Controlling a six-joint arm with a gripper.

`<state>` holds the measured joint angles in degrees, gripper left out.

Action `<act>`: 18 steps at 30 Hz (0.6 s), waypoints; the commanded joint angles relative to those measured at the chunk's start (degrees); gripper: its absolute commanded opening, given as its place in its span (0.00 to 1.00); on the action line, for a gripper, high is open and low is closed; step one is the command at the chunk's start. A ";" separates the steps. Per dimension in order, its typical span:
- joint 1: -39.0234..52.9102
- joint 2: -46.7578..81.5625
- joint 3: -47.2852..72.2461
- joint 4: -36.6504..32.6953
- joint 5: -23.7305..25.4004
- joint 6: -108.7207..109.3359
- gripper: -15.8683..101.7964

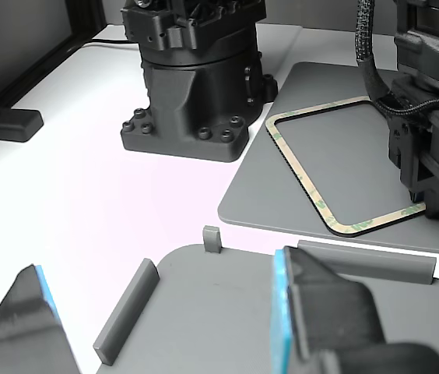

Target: Move top rectangular frame to the holder.

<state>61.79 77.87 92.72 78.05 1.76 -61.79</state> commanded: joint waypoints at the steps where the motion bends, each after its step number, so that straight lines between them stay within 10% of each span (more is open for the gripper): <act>1: -0.44 1.32 -0.70 -0.62 0.53 -0.26 0.41; 8: -0.44 1.23 0.09 -2.37 1.85 -0.35 0.05; 18: -0.62 0.53 -5.45 2.02 2.11 2.64 0.05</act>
<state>61.88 77.17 90.44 78.57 3.60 -60.21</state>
